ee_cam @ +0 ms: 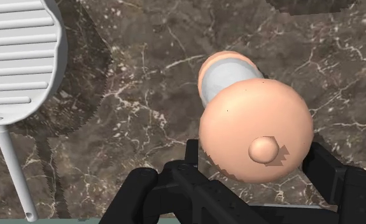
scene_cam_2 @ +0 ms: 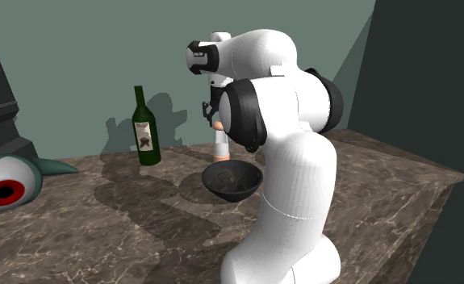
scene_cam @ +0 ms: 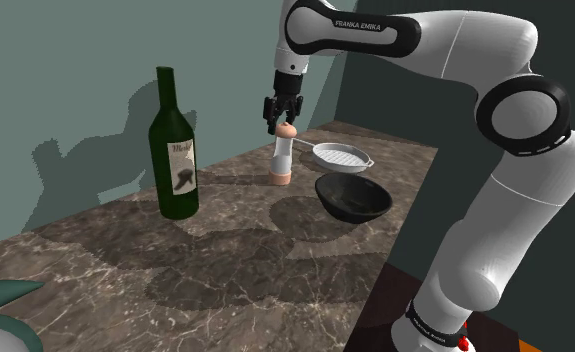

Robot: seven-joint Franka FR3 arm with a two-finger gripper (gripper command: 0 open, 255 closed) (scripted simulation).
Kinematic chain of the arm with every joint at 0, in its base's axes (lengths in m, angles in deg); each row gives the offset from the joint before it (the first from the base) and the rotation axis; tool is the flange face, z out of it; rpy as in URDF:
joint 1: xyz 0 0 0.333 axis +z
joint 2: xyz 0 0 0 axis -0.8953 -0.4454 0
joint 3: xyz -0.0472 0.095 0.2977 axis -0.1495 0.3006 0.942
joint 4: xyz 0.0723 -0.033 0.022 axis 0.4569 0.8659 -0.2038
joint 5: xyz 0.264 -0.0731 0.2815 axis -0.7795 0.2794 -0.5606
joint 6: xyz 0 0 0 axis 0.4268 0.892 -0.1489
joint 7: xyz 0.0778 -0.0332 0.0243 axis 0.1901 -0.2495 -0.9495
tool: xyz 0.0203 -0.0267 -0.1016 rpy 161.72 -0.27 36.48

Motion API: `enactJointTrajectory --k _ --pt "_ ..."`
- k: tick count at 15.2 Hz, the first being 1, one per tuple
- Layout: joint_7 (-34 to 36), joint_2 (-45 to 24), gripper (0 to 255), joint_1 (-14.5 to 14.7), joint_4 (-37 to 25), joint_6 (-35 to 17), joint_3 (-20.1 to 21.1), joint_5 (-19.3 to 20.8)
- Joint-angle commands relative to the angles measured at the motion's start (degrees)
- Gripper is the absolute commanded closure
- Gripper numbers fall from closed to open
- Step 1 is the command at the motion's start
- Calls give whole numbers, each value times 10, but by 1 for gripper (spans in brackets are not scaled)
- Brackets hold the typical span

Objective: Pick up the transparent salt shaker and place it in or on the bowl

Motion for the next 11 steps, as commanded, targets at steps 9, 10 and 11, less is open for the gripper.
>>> enactJointTrajectory --k 9,10,11 --pt "1 -17 255 0 -67 51 0 0" --pt "1 -21 255 0 -80 60 0 0" --pt "1 -24 255 0 -92 69 0 1"
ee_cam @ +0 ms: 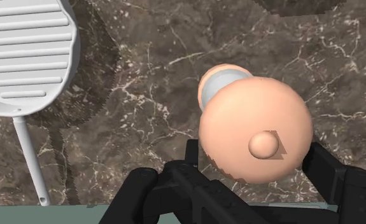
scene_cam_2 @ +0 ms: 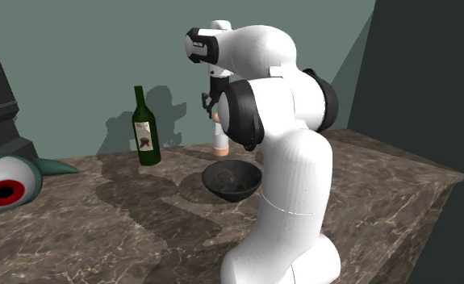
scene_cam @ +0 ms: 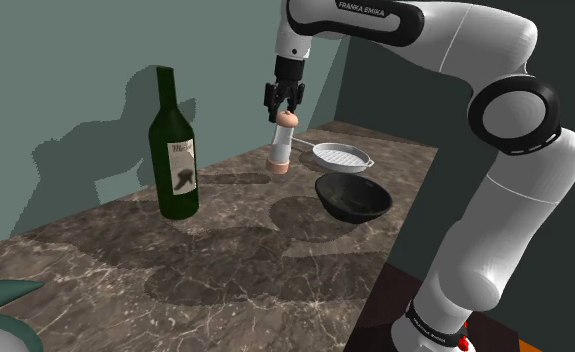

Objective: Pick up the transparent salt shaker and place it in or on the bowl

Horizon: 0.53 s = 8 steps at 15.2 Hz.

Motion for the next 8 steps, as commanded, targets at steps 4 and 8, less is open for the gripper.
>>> enactJointTrajectory --k 4,8 --pt "0 -21 255 0 -69 48 0 1" --pt "1 -43 255 0 -130 87 0 1"
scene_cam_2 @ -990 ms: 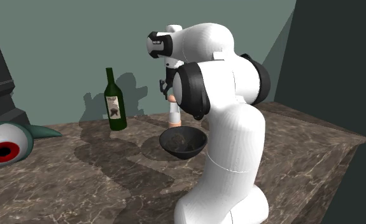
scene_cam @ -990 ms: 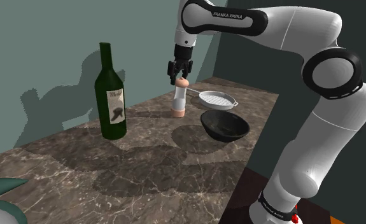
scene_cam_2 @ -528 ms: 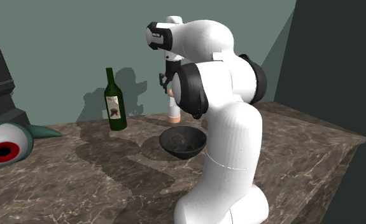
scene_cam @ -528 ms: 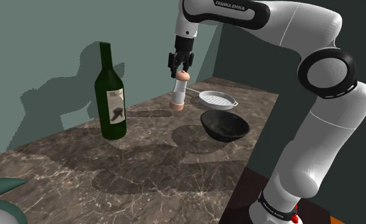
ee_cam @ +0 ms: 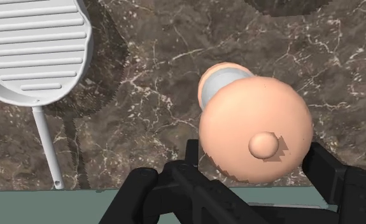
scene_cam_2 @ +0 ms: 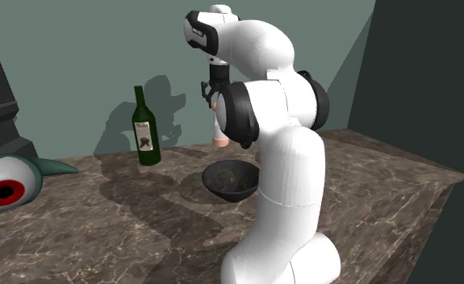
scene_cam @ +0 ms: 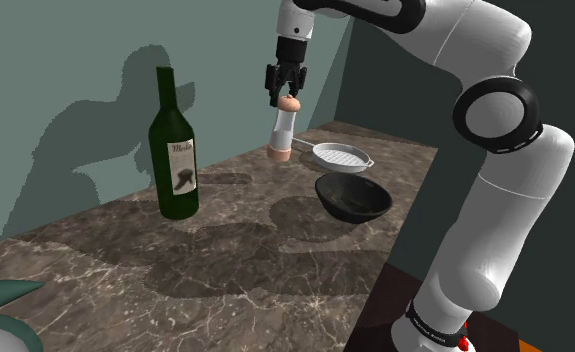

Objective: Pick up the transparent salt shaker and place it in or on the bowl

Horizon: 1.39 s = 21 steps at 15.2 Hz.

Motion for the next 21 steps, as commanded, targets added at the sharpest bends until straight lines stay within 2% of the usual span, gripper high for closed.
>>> enactJointTrajectory --k 1,8,13,16,21 --pt "0 -11 255 0 -31 20 0 0" --pt "2 -69 255 1 -173 104 1 2" --pt "3 -145 255 4 -336 190 2 5" --pt "6 -44 255 3 -206 161 2 2" --pt "11 68 255 5 -95 164 4 -2"
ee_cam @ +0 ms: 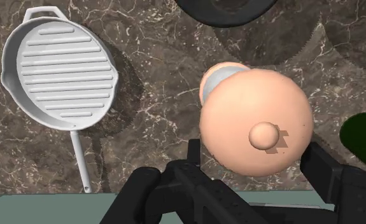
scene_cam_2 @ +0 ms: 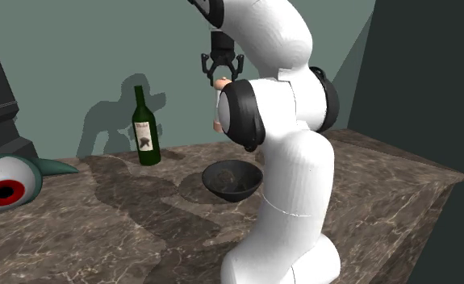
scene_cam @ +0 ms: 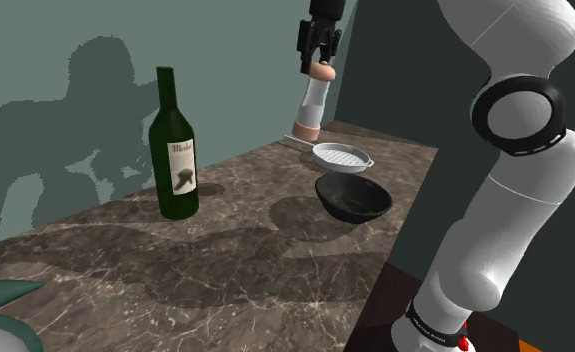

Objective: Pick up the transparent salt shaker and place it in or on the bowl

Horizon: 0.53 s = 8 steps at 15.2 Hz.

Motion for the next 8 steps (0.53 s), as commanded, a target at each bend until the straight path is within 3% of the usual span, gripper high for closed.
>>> enactJointTrajectory --k 1,8 --pt "3 41 255 1 35 7 1 -2" --pt "13 155 255 4 100 55 5 -7"
